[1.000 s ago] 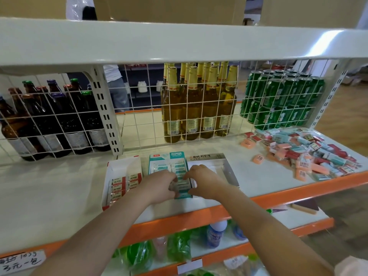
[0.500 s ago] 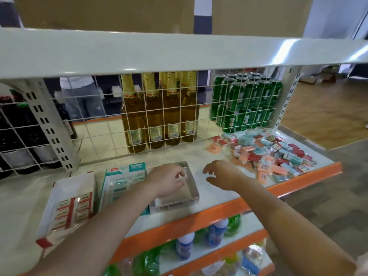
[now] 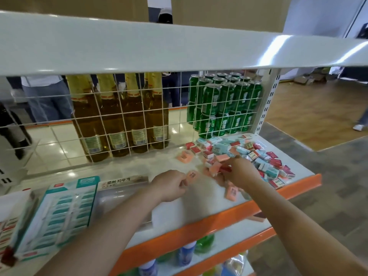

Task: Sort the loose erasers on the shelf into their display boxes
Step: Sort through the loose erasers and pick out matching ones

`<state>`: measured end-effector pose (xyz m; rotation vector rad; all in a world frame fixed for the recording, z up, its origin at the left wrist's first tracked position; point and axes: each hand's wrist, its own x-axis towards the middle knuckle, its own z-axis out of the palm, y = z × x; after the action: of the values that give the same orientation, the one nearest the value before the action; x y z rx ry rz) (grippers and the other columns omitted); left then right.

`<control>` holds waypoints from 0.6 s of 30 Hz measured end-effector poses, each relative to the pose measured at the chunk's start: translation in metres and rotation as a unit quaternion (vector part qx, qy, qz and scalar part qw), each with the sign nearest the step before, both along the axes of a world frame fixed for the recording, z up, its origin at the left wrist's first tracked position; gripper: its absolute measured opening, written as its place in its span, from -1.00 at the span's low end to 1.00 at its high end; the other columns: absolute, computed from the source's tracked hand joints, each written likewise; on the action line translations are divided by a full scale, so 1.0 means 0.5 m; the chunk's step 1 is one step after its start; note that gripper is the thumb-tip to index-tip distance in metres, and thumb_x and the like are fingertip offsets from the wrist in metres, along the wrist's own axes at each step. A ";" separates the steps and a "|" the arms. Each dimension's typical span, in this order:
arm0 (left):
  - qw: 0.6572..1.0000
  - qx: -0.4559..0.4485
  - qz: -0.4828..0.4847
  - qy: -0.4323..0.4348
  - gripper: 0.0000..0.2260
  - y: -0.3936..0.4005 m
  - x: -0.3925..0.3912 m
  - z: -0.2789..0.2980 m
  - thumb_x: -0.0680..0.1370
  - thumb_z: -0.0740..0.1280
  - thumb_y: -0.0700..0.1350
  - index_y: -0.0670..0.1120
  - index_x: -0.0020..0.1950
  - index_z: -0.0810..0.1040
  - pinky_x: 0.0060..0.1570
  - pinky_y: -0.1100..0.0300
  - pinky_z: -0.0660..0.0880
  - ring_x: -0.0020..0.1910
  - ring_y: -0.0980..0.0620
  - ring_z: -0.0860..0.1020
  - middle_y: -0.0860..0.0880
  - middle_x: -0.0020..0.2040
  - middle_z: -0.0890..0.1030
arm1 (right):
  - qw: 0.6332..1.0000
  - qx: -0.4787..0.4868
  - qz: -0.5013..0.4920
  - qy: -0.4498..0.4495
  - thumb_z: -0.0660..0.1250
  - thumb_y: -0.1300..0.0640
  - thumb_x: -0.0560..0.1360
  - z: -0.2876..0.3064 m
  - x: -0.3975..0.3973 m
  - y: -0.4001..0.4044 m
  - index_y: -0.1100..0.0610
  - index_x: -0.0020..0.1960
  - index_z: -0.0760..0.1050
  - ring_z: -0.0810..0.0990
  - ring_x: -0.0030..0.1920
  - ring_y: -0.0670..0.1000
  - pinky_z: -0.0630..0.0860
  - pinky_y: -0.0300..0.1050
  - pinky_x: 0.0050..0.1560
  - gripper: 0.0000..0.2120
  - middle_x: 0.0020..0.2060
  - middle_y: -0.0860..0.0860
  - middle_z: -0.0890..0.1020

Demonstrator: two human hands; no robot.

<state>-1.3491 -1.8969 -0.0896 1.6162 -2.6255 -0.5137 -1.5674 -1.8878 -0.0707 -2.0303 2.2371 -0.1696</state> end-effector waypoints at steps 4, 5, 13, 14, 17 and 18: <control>1.000 -0.013 0.010 -0.002 -0.76 -0.026 -0.035 -0.006 0.55 0.22 0.00 -0.07 0.10 0.54 -0.02 0.12 0.46 0.03 -0.03 0.51 -0.03 0.09 0.57 | 1.000 0.026 -0.008 -0.001 0.22 0.03 0.54 -0.017 -0.032 -0.017 0.16 -0.02 0.56 0.53 -0.24 0.02 0.48 -0.17 -0.28 -0.77 -0.19 0.05 0.60; 1.000 -0.017 0.018 0.005 -0.76 -0.032 -0.043 -0.007 0.56 0.21 0.01 -0.07 0.11 0.55 -0.02 0.13 0.45 0.05 -0.02 0.51 -0.01 0.10 0.56 | 1.000 0.027 -0.006 -0.012 0.22 0.03 0.54 -0.018 -0.037 -0.020 0.18 -0.04 0.57 0.54 -0.24 0.04 0.48 -0.16 -0.28 -0.75 -0.19 0.06 0.62; 0.995 -0.045 0.070 0.045 -0.68 -0.074 -0.118 -0.011 0.57 0.21 -0.02 -0.04 0.32 0.43 0.21 0.11 0.39 0.27 -0.02 0.42 -0.03 0.32 0.45 | 0.993 -0.067 -0.008 -0.092 0.28 0.16 0.50 -0.010 -0.078 -0.058 0.21 0.21 0.46 0.55 0.00 0.14 0.52 -0.02 0.04 -0.70 0.14 0.13 0.47; 0.994 -0.050 0.077 0.054 -0.67 -0.081 -0.127 -0.010 0.57 0.21 -0.03 -0.04 0.32 0.43 0.22 0.10 0.39 0.28 -0.03 0.42 -0.04 0.32 0.45 | 0.992 -0.071 -0.010 -0.104 0.29 0.15 0.50 -0.009 -0.083 -0.063 0.20 0.22 0.46 0.54 0.02 0.14 0.50 -0.03 0.07 -0.69 0.16 0.12 0.46; 0.992 -0.053 0.094 0.067 -0.68 -0.107 -0.152 -0.005 0.57 0.19 -0.07 -0.05 0.32 0.44 0.14 0.10 0.43 0.21 -0.07 0.46 -0.08 0.29 0.47 | 0.989 -0.072 -0.007 -0.125 0.30 0.13 0.51 -0.006 -0.097 -0.072 0.18 0.25 0.46 0.52 0.05 0.10 0.45 -0.11 0.07 -0.67 0.17 0.10 0.46; 0.991 -0.050 0.100 0.069 -0.67 -0.117 -0.157 -0.004 0.57 0.19 -0.07 -0.05 0.32 0.44 0.11 0.11 0.44 0.20 -0.08 0.47 -0.08 0.28 0.47 | 0.989 -0.071 -0.007 -0.129 0.30 0.13 0.51 -0.006 -0.100 -0.074 0.17 0.26 0.45 0.52 0.05 0.09 0.45 -0.12 0.06 -0.66 0.18 0.10 0.45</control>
<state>-1.4278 -1.9556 -0.0916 1.7189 -2.3205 -0.4580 -1.6175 -1.9248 -0.0738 -1.9297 2.1316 -0.5726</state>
